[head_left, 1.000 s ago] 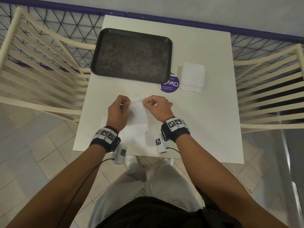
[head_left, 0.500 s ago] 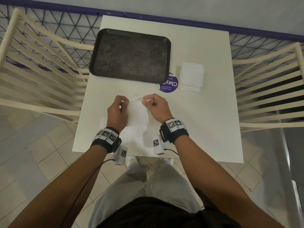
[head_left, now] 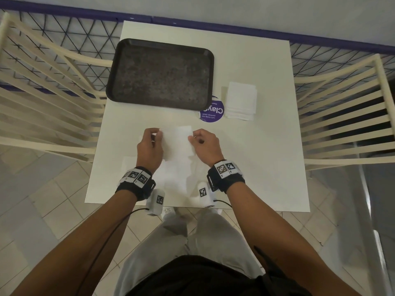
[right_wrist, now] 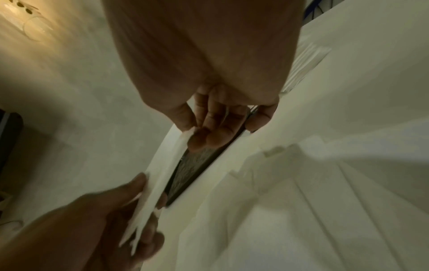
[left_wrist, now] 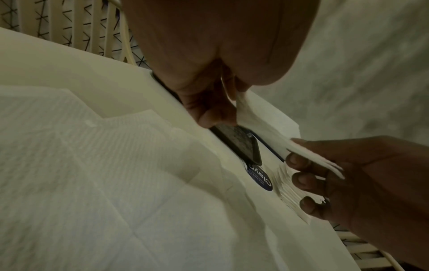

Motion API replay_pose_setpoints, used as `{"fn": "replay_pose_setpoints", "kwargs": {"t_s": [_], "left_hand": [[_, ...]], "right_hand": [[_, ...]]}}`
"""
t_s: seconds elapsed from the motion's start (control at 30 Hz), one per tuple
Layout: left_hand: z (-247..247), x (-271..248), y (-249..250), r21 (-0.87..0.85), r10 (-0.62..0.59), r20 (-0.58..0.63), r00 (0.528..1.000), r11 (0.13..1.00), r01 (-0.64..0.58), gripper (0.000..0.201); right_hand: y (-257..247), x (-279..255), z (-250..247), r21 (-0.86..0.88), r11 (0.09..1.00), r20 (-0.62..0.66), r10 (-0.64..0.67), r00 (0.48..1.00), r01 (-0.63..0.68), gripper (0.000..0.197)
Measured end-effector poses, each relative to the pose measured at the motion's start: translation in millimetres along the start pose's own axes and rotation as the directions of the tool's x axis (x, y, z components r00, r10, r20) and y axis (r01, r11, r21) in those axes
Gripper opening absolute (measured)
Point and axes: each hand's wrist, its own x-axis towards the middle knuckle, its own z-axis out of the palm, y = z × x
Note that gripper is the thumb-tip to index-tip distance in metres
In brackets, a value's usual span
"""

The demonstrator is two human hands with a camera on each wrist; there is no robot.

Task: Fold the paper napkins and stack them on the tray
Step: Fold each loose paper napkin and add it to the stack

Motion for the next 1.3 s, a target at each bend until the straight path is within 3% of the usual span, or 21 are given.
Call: {"fn": "replay_pose_setpoints", "kwargs": {"t_s": [0.13,0.27,0.4,0.6,0.93,1.17,1.3], "left_hand": [[9,0,-6,0.036,-0.055,0.117,0.992,0.998,0.051,0.025],[17,3,-22,0.130,-0.119,0.196,0.973,0.987,0.095,0.015],[24,3,-31,0.202,-0.170,0.215,0.962,0.971,0.126,0.015],[27,2,-33,0.230,-0.236,0.202,0.951,0.955,0.188,0.019],[27,3,-29,0.232,-0.259,0.164,0.952,0.948,0.218,0.022],[19,6,-33,0.211,-0.224,0.161,0.961,0.959,0.188,0.024],[12,6,-37,0.201,-0.194,0.145,0.970,0.966,0.163,0.020]], "right_hand": [[3,32,-37,0.001,1.000,-0.095,0.016,0.995,-0.016,0.017],[7,74,-88,-0.027,0.999,-0.190,0.031,0.981,-0.037,0.020],[20,119,-133,-0.069,0.995,-0.304,0.052,0.951,-0.077,0.023],[38,161,-166,-0.118,0.984,-0.359,0.085,0.929,-0.136,0.023],[50,175,-166,-0.089,0.974,-0.407,0.156,0.900,-0.209,0.027],[46,151,-146,-0.018,0.989,-0.568,0.111,0.816,-0.147,0.027],[39,119,-110,-0.003,1.000,-0.542,-0.006,0.840,0.006,0.025]]}}
